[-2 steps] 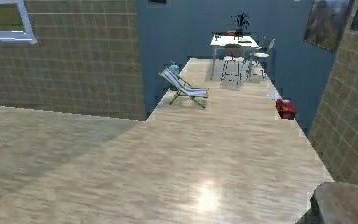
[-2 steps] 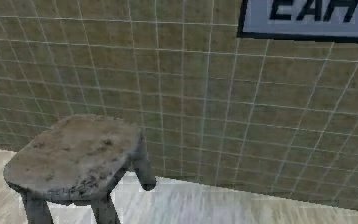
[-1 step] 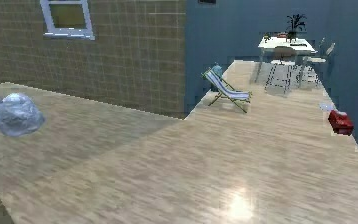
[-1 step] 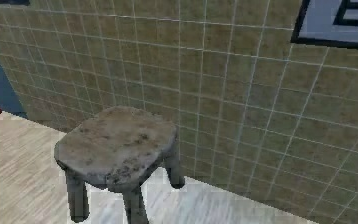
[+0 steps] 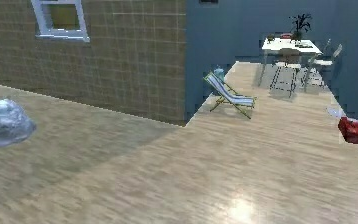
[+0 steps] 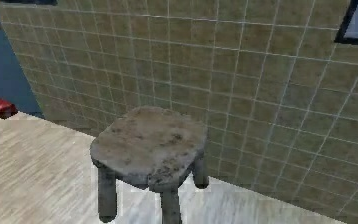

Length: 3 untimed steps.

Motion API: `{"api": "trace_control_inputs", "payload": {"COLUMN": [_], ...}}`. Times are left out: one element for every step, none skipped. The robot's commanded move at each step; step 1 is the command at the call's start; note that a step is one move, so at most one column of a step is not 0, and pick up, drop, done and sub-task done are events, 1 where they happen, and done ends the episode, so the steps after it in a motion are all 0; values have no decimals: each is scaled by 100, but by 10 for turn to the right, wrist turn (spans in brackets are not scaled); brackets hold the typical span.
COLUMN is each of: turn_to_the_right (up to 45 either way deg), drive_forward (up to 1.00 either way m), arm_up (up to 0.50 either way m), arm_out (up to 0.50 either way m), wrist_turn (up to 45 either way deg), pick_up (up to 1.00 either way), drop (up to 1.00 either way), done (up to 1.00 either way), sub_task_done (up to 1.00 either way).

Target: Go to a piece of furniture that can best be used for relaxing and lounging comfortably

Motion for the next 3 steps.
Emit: {"api": "trace_control_inputs", "payload": {"turn_to_the_right": [240, 0, 120], "drive_forward": [0, 100, 0], "arm_up": [0, 0, 0], "arm_out": [0, 0, 0], "wrist_turn": [0, 0, 0], "pick_up": [0, 0, 0], "drop": [0, 0, 0], "done": [0, 0, 0], "sub_task_done": [0, 0, 0]}}
